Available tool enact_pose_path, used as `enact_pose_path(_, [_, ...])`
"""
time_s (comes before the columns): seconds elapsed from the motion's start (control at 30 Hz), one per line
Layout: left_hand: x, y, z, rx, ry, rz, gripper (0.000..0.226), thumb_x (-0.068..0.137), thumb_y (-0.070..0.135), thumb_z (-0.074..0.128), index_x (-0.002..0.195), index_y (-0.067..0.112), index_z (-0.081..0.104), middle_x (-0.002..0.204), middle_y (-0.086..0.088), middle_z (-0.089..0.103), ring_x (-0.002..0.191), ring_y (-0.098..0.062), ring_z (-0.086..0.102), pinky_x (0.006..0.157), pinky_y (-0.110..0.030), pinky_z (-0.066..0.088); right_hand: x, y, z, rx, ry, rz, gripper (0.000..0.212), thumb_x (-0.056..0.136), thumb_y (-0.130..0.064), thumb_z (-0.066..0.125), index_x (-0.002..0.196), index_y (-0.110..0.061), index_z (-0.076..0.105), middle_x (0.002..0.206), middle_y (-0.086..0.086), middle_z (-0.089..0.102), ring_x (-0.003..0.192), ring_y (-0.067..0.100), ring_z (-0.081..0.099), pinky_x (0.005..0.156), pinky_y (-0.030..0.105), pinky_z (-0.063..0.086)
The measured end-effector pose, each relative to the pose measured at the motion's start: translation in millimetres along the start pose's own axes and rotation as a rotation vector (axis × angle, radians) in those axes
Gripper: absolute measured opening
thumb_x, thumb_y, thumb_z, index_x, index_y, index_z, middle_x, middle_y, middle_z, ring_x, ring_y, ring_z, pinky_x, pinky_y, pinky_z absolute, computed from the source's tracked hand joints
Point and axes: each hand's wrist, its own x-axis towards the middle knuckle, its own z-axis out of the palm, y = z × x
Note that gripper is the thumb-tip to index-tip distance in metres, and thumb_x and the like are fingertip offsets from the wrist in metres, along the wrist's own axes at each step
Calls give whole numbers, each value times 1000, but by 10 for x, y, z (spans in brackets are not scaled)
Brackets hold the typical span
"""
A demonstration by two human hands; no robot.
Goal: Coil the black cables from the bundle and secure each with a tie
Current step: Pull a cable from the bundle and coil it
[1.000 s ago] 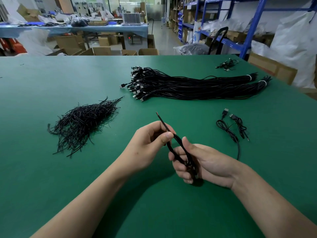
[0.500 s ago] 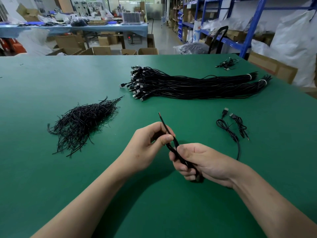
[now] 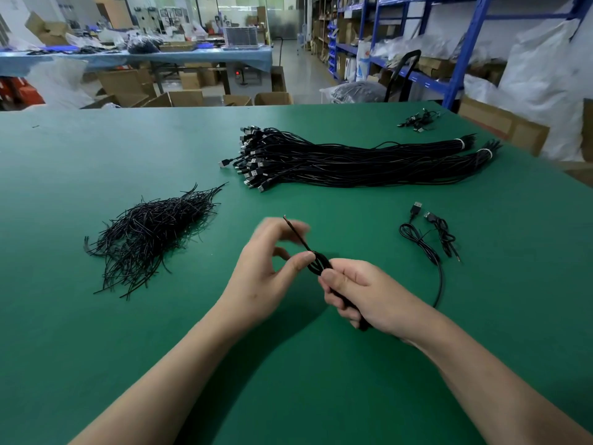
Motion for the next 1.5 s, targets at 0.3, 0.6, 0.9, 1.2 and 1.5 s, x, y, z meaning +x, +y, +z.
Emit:
enact_pose_path(0.3, [9,30,1,980,-254,687,52,94,3,36,141,16,54,144,-1,54,142,-23,43,126,-50,11,-16,-24,-27,148,-9,102,29,108,-36,41,87,-17,48,62,-10,42,47,7,25,43,19,19])
enact_pose_path(0.6, [34,168,-72,857,-455,631,32,95,14,40,106,16,71,82,3,62,72,-18,62,71,-31,53,-95,-90,-130,-61,-133,167,29,108,-34,43,85,-18,52,59,-13,43,47,6,29,42,17,25])
enact_pose_path(0.9, [116,240,-65,777,-716,193,29,110,36,34,116,21,58,107,2,64,88,-25,59,81,-36,44,-122,-176,-185,-855,-10,-19,37,106,-50,35,72,-36,41,71,-6,54,60,7,47,58,29,37])
enact_pose_path(1.2, [140,191,-73,256,-767,-100,31,108,34,44,82,25,57,67,7,49,65,-10,43,65,-25,40,-145,-241,-201,-1111,60,-108,31,106,-47,35,96,-25,55,87,-10,59,85,14,57,74,33,44])
enact_pose_path(1.5, [85,178,-70,-85,-643,-282,35,109,32,42,89,16,66,62,14,43,63,-12,37,62,-27,33,24,-428,-226,-1426,49,-272,35,106,-51,31,115,-30,58,106,-9,63,106,15,56,88,32,45])
